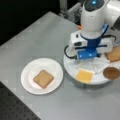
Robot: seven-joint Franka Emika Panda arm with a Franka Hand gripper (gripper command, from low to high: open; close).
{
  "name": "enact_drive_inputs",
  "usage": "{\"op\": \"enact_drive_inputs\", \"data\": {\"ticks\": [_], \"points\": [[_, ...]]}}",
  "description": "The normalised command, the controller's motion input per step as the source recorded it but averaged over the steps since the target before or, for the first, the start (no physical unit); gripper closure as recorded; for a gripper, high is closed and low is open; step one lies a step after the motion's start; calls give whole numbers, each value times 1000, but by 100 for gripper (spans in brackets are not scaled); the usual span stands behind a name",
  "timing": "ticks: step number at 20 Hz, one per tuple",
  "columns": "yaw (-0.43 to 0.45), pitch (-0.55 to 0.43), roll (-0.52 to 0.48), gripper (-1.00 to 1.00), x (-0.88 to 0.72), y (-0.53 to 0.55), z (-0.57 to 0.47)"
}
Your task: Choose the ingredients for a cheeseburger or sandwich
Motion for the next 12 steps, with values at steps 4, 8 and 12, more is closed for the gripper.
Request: {"op": "enact_drive_inputs", "data": {"ticks": [4, 8, 12], "points": [[188, -45, 41, -100, -140, -123, -51], [202, -65, 6, -100, -112, -99, -49], [247, -72, -5, -100, -80, -82, -43]]}}
